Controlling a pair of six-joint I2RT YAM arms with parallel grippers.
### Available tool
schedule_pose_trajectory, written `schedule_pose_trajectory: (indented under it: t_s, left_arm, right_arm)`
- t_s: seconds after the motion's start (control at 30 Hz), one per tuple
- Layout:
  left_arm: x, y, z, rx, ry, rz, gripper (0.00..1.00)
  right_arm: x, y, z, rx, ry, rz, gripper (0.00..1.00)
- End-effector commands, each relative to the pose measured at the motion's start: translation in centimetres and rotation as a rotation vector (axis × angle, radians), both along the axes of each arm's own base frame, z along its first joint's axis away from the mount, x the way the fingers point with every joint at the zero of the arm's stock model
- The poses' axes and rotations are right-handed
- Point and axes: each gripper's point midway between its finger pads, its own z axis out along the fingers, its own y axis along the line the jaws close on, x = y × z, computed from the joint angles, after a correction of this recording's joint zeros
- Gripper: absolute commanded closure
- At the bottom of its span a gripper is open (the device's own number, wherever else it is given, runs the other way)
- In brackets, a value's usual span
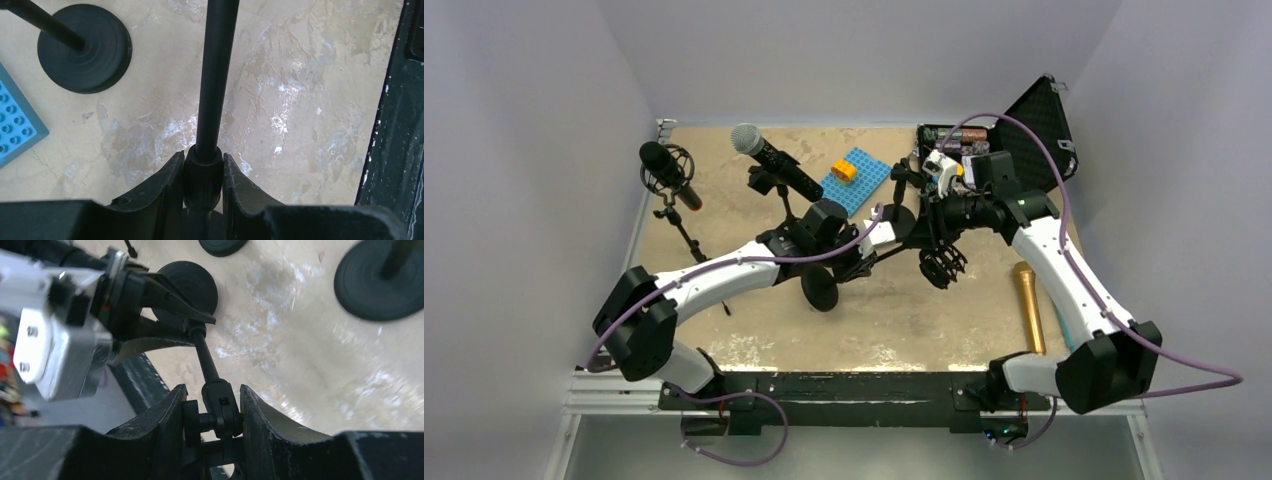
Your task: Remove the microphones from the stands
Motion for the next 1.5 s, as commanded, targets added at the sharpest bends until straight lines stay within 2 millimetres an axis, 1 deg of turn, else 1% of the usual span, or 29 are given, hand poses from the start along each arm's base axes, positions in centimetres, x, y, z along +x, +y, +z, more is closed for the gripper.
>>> schedule_pose_trajectory:
  t_s: [0.0, 0.03, 0.07, 0.1, 0.13, 0.2, 0.27, 0.33, 0.37, 0.4, 0.43, 0.5, 0.53, 0.67, 0.73, 0.8, 0.87, 0.9, 0.93, 1.0, 1.07, 1.1, 1.13, 1.17, 1.23, 1.3, 1.37, 1.43, 1.47]
  left_arm:
    - [2.9, 0.0, -0.2, 0.010, -0.007, 0.210, 1.00]
    - [2.4, -0.1, -0.6, 0.011, 0.011, 0.193, 0.89]
    - [1.9, -0.2, -0.8, 0.009, 0.023, 0.167, 0.74]
    - [1.3, -0.1, -0.8, 0.008, 0.018, 0.123, 0.62]
    - [0.2, -0.3, -0.8, 0.000, 0.022, 0.039, 0.54]
    - [-1.5, 0.1, -0.7, 0.019, 0.002, -0.093, 0.44]
    - [-2.5, 0.6, -0.3, 0.006, -0.025, -0.196, 0.40]
    - [-3.1, 0.9, 0.4, -0.011, -0.046, -0.275, 0.38]
    - [-3.7, 1.1, 0.5, -0.014, -0.028, -0.313, 0.38]
    - [-3.9, 1.0, 1.2, -0.025, -0.018, -0.349, 0.38]
    - [-4.2, 0.9, 1.5, -0.029, 0.011, -0.374, 0.38]
    - [-5.0, 0.6, 2.1, -0.053, 0.089, -0.430, 0.39]
    - [-5.4, 0.4, 2.2, -0.060, 0.122, -0.451, 0.41]
    - [-6.2, -0.4, 1.8, -0.097, 0.192, -0.496, 0.49]
    - [-6.0, -0.9, 1.7, -0.103, 0.209, -0.483, 0.57]
    - [-5.7, -1.3, 1.6, -0.103, 0.227, -0.465, 0.67]
    - [-5.3, -1.6, 1.7, -0.106, 0.229, -0.441, 0.80]
    - [-4.6, -1.6, 1.5, -0.082, 0.208, -0.397, 0.88]
    - [-3.7, -1.6, 1.5, -0.066, 0.173, -0.342, 0.99]
    - [-1.2, -1.2, 1.8, -0.049, 0.101, -0.164, 1.00]
    - [1.5, -0.5, 2.8, -0.070, 0.040, 0.041, 1.00]
    - [1.9, -0.1, 3.1, -0.076, 0.056, 0.116, 1.00]
    - [1.5, 0.2, 3.0, -0.069, 0.103, 0.153, 1.00]
    - [1.1, 0.1, 3.4, -0.062, 0.140, 0.166, 1.00]
    - [0.3, 0.3, 3.2, -0.010, 0.212, 0.183, 1.00]
    - [0.2, 0.6, 2.6, 0.021, 0.254, 0.206, 1.00]
    - [0.1, 0.7, 2.6, 0.028, 0.216, 0.169, 1.00]
    - [0.4, 0.8, 3.3, 0.019, 0.171, 0.152, 0.99]
    - [0.5, 0.8, 3.6, 0.021, 0.157, 0.139, 0.93]
  right_arm:
    - [-1.3, -0.1, -0.9, 0.084, 0.322, -0.198, 1.00]
    - [-1.3, -0.2, -1.3, 0.075, 0.293, -0.162, 1.00]
    - [-1.4, -0.1, -1.3, 0.078, 0.251, -0.102, 1.00]
    - [-1.8, 0.3, -0.8, 0.098, 0.210, -0.027, 1.00]
    - [-2.0, 0.4, -0.4, 0.100, 0.146, 0.041, 1.00]
    - [-2.7, 0.5, 0.2, 0.093, 0.028, 0.159, 1.00]
    - [-3.8, 0.4, 0.2, 0.042, -0.104, 0.303, 1.00]
    - [-5.3, 0.3, -0.4, -0.016, -0.244, 0.459, 1.00]
    - [-5.9, 0.2, -0.6, -0.043, -0.322, 0.529, 1.00]
    - [-6.4, 0.2, -0.9, -0.064, -0.387, 0.582, 1.00]
    - [-6.8, 0.1, -1.0, -0.082, -0.459, 0.626, 1.00]
    - [-6.8, 0.1, -1.0, -0.111, -0.566, 0.667, 1.00]
    - [-6.7, 0.1, -0.8, -0.127, -0.620, 0.681, 1.00]
    - [-5.9, -0.1, -0.4, -0.181, -0.727, 0.693, 1.00]
    - [-5.6, -0.2, -0.1, -0.192, -0.752, 0.691, 1.00]
    - [-5.2, -0.1, 0.1, -0.193, -0.739, 0.656, 1.00]
    - [-4.6, 0.2, 0.7, -0.174, -0.691, 0.585, 1.00]
    - [-4.0, 0.4, 1.2, -0.158, -0.643, 0.511, 1.00]
    - [-3.1, 0.6, 1.7, -0.144, -0.569, 0.407, 1.00]
    - [-1.2, 0.1, 2.4, -0.149, -0.365, 0.154, 1.00]
    - [-1.0, -0.2, 2.7, -0.126, -0.086, -0.039, 1.00]
    - [-1.2, 0.0, 3.0, -0.066, 0.025, -0.099, 1.00]
    - [-1.7, 0.2, 3.7, -0.014, 0.078, -0.129, 1.00]
    - [-2.0, 0.2, 4.3, 0.004, 0.100, -0.159, 1.00]
    - [-2.5, 0.3, 4.8, 0.021, 0.152, -0.192, 1.00]
    - [-2.2, 0.0, 5.0, 0.010, 0.146, -0.216, 1.00]
    - [-1.8, -0.2, 5.0, -0.005, 0.132, -0.228, 1.00]
    - [-1.6, -0.2, 5.3, -0.006, 0.105, -0.214, 1.00]
    - [-1.6, -0.1, 5.5, -0.001, 0.088, -0.206, 1.00]
